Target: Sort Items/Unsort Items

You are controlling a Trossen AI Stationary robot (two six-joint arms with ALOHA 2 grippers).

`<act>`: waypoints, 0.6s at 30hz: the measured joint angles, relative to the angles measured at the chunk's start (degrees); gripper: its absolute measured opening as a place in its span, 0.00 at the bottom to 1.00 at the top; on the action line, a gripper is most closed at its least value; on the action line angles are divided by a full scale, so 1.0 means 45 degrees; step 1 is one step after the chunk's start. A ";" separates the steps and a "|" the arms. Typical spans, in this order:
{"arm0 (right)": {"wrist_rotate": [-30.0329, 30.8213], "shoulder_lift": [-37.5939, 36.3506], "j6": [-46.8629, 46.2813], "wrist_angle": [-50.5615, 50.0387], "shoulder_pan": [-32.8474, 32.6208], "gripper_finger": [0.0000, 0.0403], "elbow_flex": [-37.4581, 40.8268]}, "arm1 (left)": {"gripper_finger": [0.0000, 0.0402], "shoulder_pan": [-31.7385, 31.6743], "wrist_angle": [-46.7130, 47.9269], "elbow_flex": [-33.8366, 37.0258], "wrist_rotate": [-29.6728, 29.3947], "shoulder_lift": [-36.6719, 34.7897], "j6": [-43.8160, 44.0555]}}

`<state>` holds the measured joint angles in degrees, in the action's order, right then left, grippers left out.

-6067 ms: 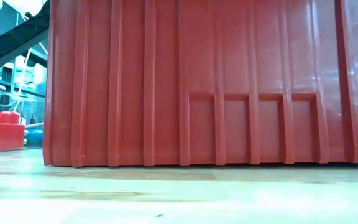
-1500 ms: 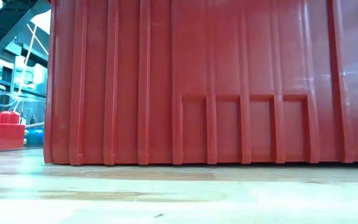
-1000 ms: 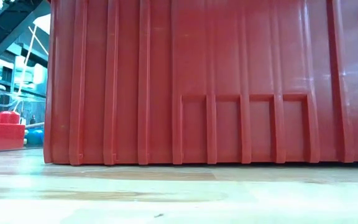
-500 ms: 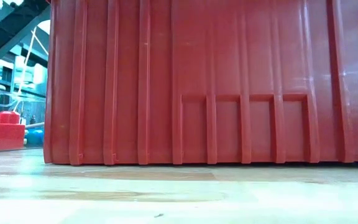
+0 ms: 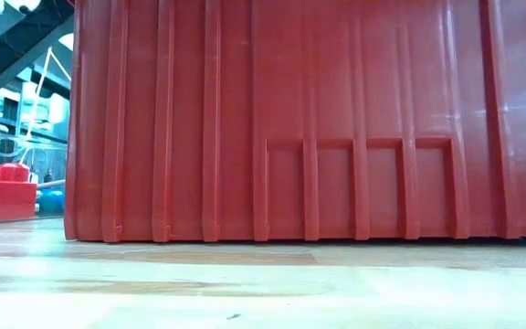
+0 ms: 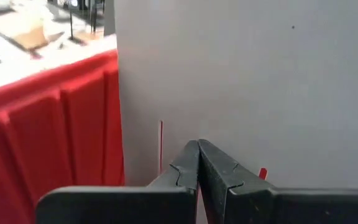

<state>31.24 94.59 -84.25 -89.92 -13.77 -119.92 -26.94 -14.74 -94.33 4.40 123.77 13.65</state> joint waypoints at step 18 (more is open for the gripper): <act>-0.0813 -0.0044 -0.0124 0.0046 0.0321 0.00 0.0953 | 0.00 -0.0175 0.0712 0.0001 -0.1104 -0.0365 -0.1180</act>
<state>27.58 94.39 -84.81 -89.71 -12.33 -115.63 -27.73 -11.54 -94.32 -0.56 122.13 8.34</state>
